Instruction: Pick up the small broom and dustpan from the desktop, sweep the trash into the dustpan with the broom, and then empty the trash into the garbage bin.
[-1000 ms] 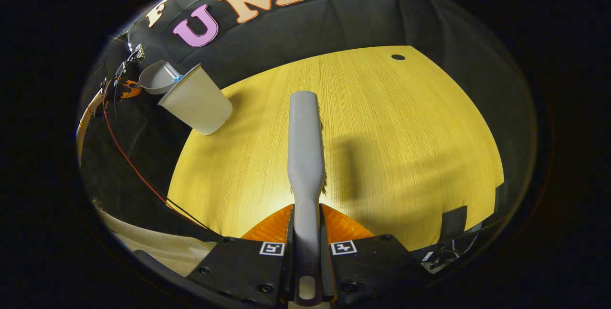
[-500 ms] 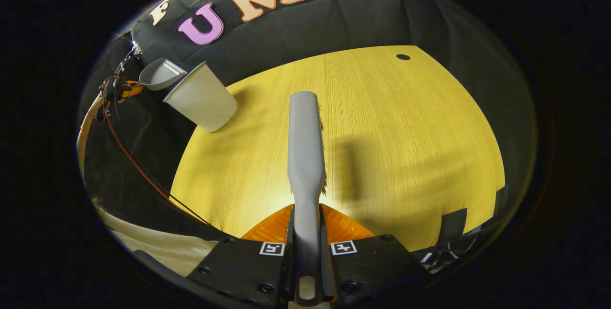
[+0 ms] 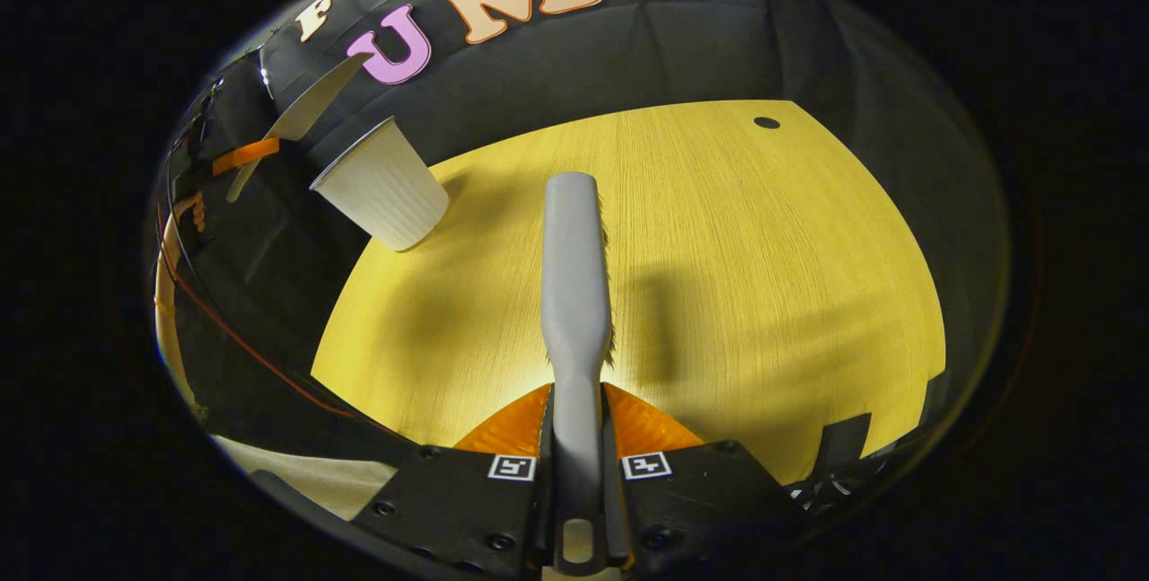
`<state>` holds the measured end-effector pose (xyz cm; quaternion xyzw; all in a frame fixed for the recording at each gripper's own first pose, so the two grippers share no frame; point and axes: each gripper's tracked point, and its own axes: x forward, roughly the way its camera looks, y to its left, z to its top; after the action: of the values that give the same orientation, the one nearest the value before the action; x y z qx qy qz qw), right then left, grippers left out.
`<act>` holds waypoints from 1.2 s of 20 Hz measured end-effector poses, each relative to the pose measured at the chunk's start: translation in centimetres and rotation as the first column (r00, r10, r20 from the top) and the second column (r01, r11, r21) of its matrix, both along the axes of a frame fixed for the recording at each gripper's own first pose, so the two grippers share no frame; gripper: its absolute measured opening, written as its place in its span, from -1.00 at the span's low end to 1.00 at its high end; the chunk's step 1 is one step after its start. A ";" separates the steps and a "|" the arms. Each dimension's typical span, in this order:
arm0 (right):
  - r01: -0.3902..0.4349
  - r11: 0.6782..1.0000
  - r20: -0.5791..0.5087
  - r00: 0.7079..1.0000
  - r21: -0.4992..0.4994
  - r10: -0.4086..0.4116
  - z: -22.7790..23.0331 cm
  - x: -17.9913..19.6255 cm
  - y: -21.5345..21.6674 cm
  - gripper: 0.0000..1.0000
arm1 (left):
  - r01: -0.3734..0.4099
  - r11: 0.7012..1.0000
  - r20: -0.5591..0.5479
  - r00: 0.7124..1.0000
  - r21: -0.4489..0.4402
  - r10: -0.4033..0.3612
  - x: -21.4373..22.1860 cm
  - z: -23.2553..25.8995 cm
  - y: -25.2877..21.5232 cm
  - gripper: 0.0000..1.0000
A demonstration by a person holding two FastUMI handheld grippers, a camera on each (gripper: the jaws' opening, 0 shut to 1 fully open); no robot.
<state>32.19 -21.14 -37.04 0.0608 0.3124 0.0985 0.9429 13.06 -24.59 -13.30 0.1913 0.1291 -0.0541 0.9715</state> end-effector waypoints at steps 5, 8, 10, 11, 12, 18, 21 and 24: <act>-0.040 0.997 -0.014 0.999 -0.064 0.039 -1.1 0.5 -0.3 -0.61 | 0.035 0.993 -0.114 0.992 -0.114 -0.048 -1.8 -9.7 -7.3 -0.68; -0.029 0.997 -0.021 0.999 -0.078 0.027 -1.3 0.9 -0.7 -0.61 | 0.005 0.991 -0.148 0.989 -0.132 -0.025 -3.3 -14.4 -9.7 -0.68; -0.017 0.994 -0.017 1.000 -0.106 0.015 -1.4 0.9 -0.5 -0.61 | -0.041 0.992 -0.175 0.984 -0.119 0.019 -4.5 -17.8 -10.2 -0.68; -0.016 0.994 -0.019 1.000 -0.109 0.014 -1.5 1.0 -0.5 -0.61 | -0.066 0.992 -0.196 0.980 -0.104 0.045 -4.9 -19.8 -10.3 -0.68; -0.017 0.994 -0.024 1.000 -0.107 0.014 -1.6 1.0 -0.5 -0.61 | -0.093 0.990 -0.215 0.974 -0.103 0.069 -5.1 -21.3 -10.3 -0.65; 0.019 0.988 -0.026 0.999 -0.155 -0.023 -2.0 1.1 -0.6 -0.61 | -0.263 0.938 -0.318 0.930 -0.226 0.184 -7.7 -30.1 -11.6 -0.68; 0.043 0.983 -0.020 0.999 -0.181 -0.048 -1.8 1.3 -0.6 -0.61 | -0.294 0.939 -0.345 0.913 -0.181 0.219 -8.7 -31.9 -12.1 -0.71; 0.065 0.978 -0.043 0.996 -0.197 -0.075 -1.8 0.9 -0.6 -0.60 | -0.301 0.938 -0.376 0.901 -0.174 0.219 -9.1 -32.8 -12.9 -0.67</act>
<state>33.12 -21.69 -38.85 -0.0188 0.3421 0.0325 0.9389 3.92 -37.52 -46.05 0.0467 0.3174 0.0292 0.9467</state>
